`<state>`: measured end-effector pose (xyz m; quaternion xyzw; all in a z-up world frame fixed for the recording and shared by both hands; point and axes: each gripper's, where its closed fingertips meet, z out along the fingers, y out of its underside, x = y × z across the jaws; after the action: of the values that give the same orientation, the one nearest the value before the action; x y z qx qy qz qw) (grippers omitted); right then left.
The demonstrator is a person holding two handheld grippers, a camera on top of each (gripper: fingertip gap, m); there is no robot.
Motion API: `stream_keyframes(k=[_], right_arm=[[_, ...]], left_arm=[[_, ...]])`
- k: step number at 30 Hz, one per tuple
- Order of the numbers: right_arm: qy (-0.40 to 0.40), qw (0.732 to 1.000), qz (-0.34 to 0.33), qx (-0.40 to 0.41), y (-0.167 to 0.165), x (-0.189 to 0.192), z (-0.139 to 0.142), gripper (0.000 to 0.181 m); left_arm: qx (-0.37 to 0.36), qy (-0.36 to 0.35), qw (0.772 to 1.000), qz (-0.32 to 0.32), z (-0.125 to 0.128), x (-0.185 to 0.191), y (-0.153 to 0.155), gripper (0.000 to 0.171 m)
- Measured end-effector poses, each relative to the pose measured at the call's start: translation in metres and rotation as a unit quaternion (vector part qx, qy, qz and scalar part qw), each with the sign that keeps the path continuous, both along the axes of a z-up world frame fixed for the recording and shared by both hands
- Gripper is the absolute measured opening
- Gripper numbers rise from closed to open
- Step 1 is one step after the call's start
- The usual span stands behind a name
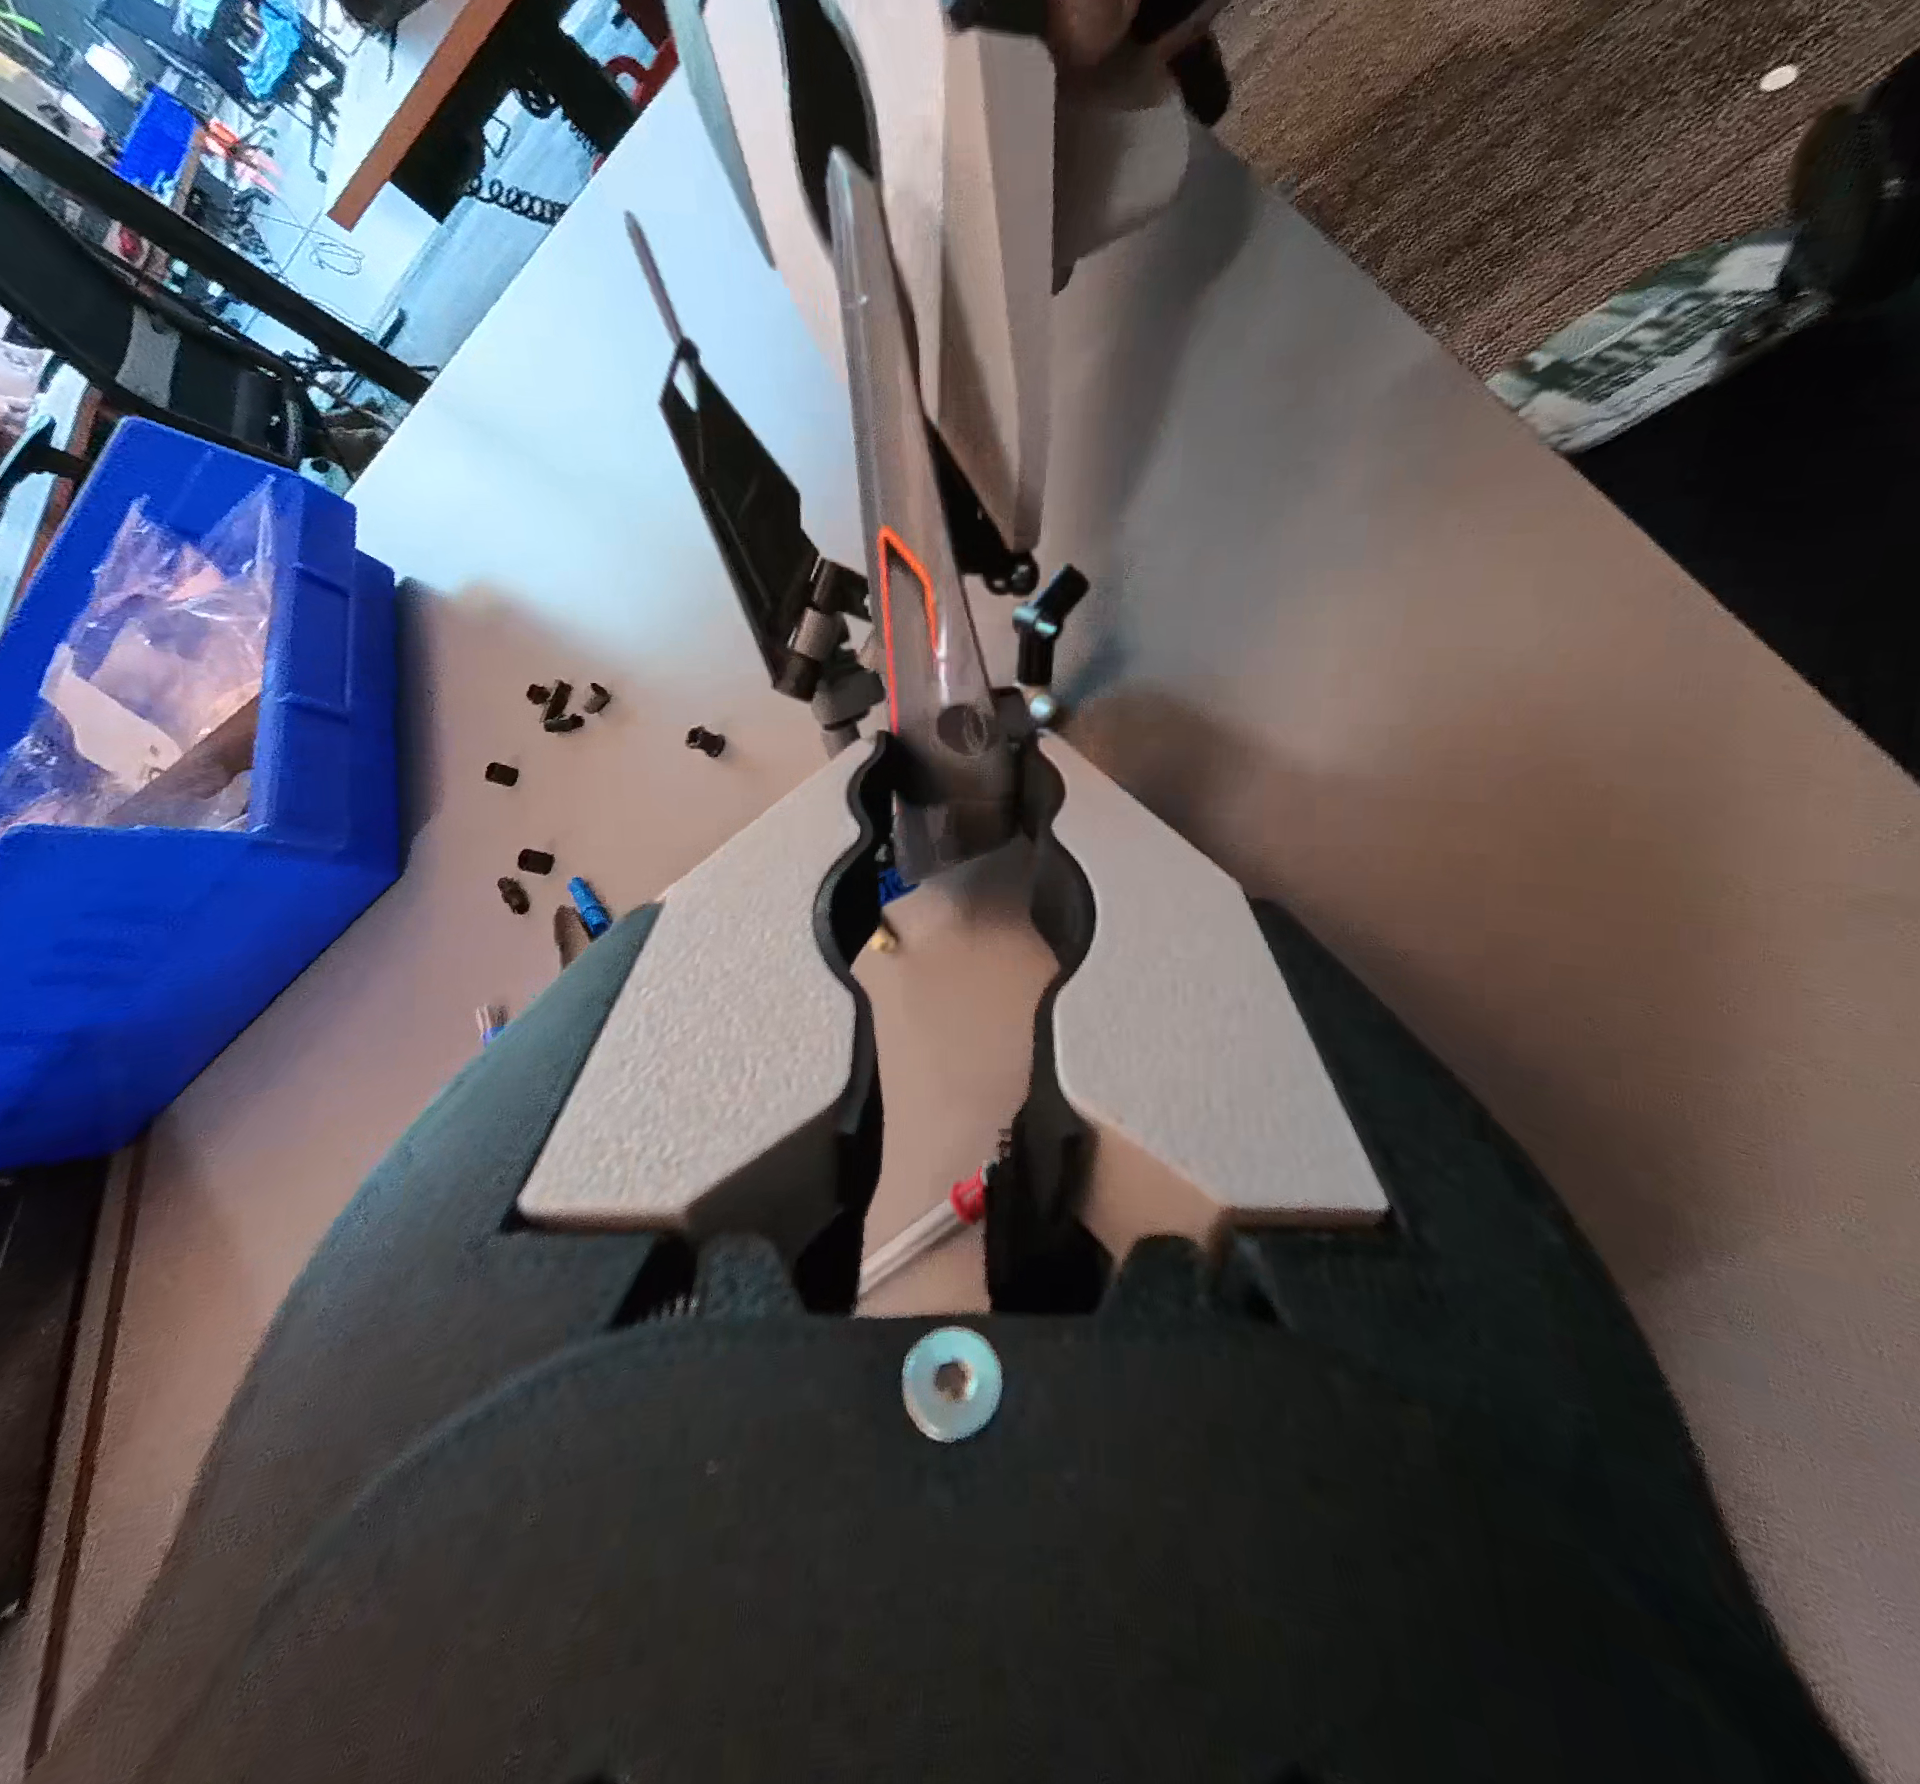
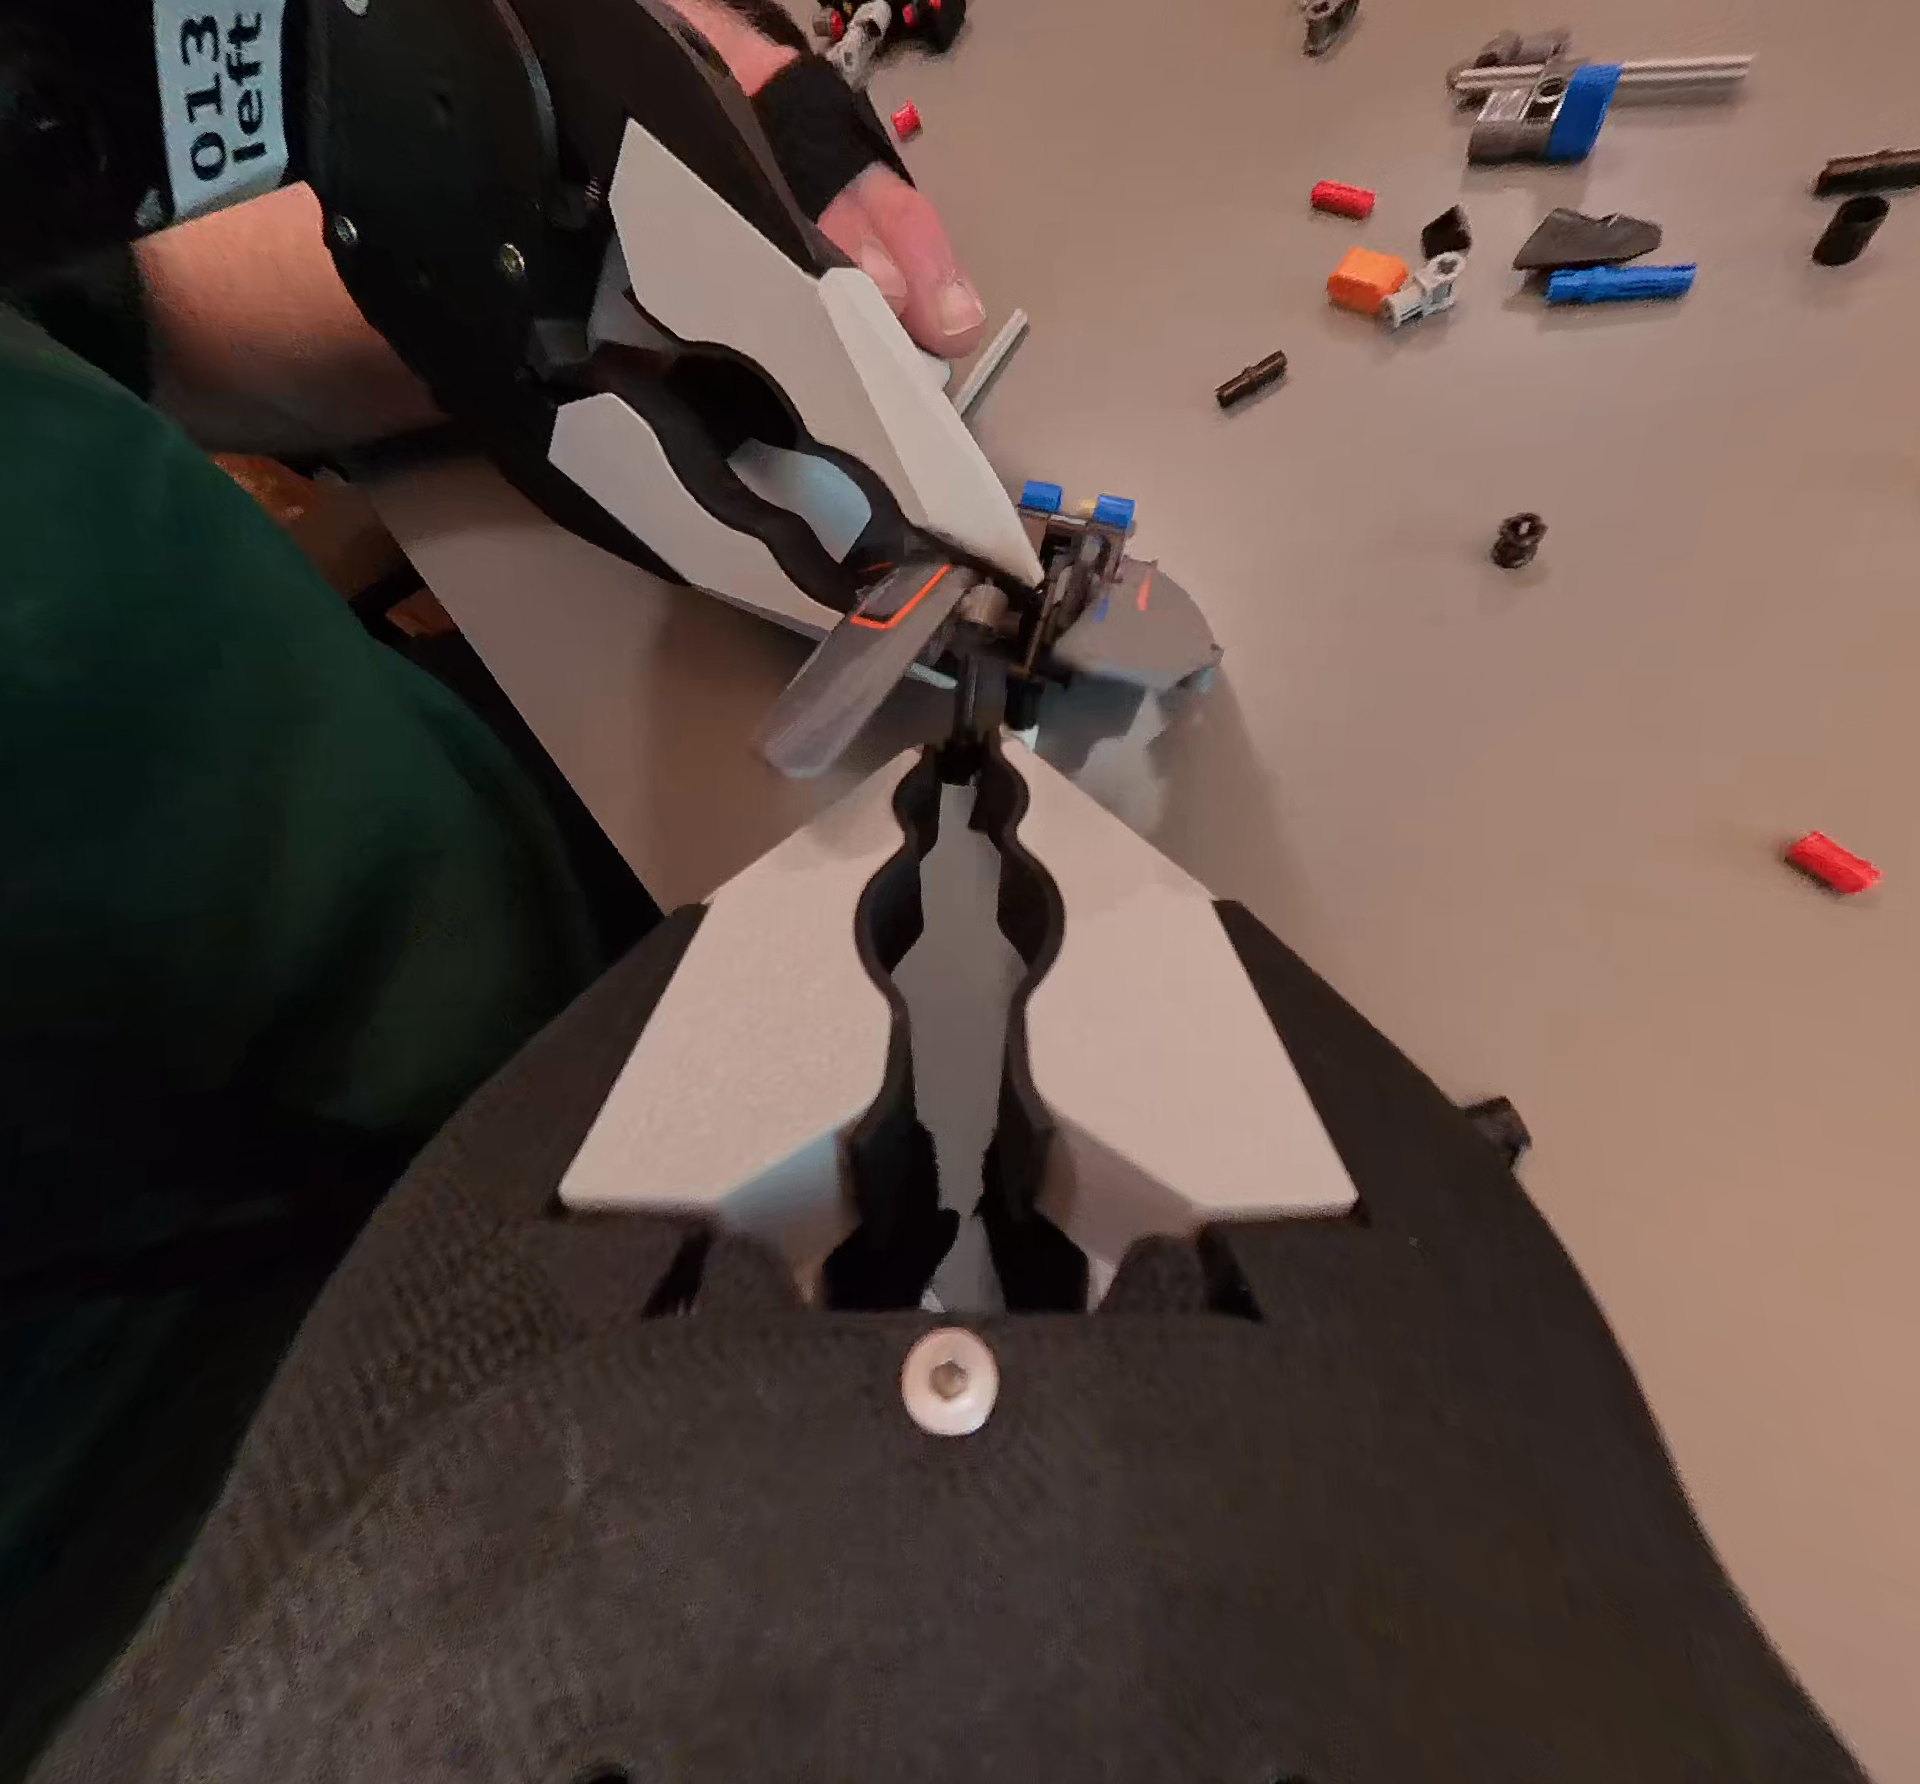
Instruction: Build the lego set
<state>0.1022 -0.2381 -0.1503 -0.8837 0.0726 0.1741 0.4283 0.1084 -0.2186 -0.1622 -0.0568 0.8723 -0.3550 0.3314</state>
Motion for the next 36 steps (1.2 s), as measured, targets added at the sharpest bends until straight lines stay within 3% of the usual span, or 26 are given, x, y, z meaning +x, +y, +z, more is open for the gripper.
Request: stream_keyframes(k=[16,24,28,36], right_arm=[[-0.025,0.996,-0.016,-0.082,-0.001,-0.001,0.001,0.005],[0.016,0.994,-0.038,-0.1,-0.003,-0.003,0.001,0.005],[0.003,0.993,-0.036,-0.109,-0.004,-0.002,0.001,0.005],[0.013,0.993,-0.038,-0.112,-0.016,-0.006,0.001,0.006]], left_arm=[[0.038,-0.019,0.999,-0.023,0.0,-0.003,-0.004,0.021],[0.04,-0.023,0.999,-0.026,0.001,-0.002,-0.007,0.021],[0.015,0.001,0.999,-0.031,0.004,-0.004,-0.01,0.038],[-0.014,0.032,0.999,-0.037,0.008,-0.013,-0.01,0.049]])
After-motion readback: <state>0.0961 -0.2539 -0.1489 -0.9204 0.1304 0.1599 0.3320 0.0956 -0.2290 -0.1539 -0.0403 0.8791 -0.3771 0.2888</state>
